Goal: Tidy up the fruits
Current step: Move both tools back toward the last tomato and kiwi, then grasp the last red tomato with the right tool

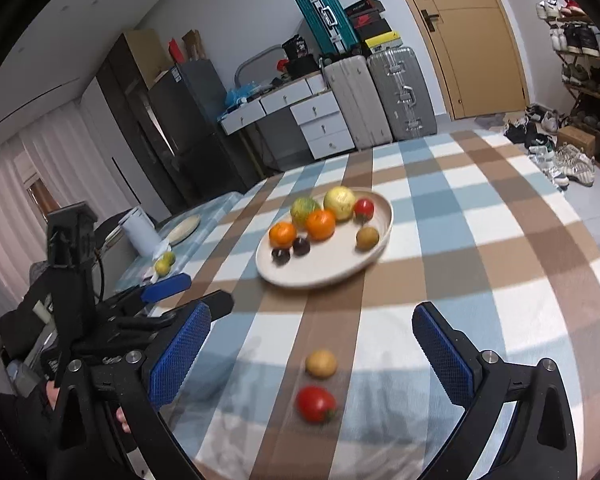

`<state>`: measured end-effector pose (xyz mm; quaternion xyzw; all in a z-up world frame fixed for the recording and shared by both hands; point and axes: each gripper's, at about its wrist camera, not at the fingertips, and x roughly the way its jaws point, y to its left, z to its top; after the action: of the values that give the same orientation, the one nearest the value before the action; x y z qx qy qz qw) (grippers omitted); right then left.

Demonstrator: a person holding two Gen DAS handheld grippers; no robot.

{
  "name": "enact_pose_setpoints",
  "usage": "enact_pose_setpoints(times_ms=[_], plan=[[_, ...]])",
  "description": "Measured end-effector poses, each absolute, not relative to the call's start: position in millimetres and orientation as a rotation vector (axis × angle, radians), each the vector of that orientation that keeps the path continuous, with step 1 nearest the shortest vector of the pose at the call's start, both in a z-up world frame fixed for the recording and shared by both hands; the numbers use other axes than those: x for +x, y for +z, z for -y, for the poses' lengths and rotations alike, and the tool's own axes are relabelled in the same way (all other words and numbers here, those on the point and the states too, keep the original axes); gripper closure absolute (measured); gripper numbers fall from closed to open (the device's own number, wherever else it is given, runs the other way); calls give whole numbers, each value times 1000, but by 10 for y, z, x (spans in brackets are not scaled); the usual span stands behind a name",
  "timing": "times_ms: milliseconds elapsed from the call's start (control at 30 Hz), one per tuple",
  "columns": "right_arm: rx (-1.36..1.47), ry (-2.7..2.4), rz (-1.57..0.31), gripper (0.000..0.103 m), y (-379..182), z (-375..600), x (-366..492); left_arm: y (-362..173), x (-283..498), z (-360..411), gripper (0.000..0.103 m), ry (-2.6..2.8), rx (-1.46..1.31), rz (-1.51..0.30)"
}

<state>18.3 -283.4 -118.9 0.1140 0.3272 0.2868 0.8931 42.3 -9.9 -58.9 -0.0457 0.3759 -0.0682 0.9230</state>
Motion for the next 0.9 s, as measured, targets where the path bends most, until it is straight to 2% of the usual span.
enact_pose_setpoints(times_ms=[700, 800, 900], plan=[[180, 544, -809, 1, -1638, 2623, -55, -840, 106, -51, 1, -109, -150, -837], [177, 551, -822, 4, -1691, 2598, -32, -880, 119, -59, 1, -112, -160, -846], [179, 567, -840, 14, -1740, 2574, 9, -931, 132, -69, 1, -121, -170, -857]])
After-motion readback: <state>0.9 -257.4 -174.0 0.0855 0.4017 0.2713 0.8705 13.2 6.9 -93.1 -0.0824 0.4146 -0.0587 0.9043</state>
